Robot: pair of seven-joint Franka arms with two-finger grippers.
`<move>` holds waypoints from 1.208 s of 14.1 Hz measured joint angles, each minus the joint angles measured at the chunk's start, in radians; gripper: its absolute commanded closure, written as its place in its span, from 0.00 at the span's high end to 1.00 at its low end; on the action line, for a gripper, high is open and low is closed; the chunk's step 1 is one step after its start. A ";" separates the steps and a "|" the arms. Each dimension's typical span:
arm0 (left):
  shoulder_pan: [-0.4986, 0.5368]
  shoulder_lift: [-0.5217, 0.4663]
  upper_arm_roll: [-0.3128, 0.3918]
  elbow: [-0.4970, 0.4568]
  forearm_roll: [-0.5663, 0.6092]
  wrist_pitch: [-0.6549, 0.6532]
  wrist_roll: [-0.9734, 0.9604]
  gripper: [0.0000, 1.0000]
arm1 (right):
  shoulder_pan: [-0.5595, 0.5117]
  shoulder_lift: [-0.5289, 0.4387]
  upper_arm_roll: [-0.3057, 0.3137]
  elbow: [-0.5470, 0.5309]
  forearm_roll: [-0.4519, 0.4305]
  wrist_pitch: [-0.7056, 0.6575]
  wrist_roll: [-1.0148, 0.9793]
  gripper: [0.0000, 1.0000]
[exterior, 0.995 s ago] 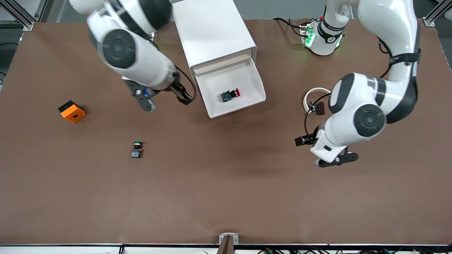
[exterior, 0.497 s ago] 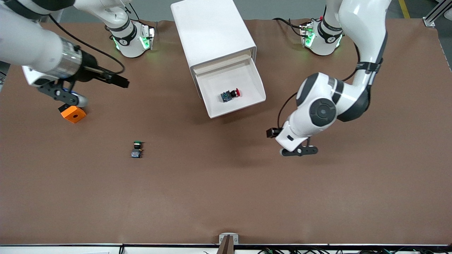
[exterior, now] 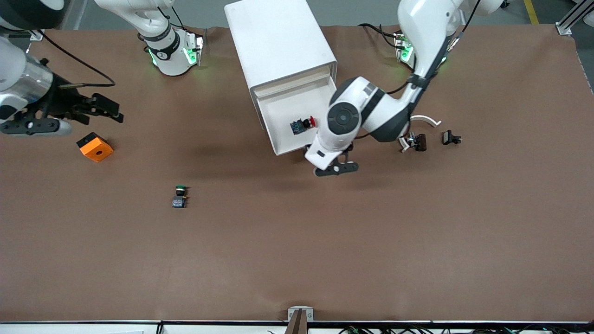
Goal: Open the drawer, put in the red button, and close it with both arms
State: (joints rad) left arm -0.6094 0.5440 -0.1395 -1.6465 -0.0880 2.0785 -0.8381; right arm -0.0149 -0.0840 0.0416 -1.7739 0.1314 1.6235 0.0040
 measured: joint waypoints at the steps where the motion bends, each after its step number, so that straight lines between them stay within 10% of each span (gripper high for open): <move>1: -0.020 0.006 -0.001 -0.004 0.000 0.004 -0.026 1.00 | -0.010 0.000 0.000 0.009 -0.005 0.009 -0.018 1.00; 17: -0.029 0.009 -0.246 -0.093 -0.071 -0.002 -0.277 1.00 | -0.028 -0.001 0.005 0.161 -0.100 0.007 -0.028 1.00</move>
State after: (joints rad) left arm -0.6382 0.5534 -0.3857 -1.7394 -0.1586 2.0767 -1.1151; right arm -0.0425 -0.0848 0.0465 -1.6124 0.0314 1.6309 -0.0236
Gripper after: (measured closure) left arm 0.000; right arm 0.000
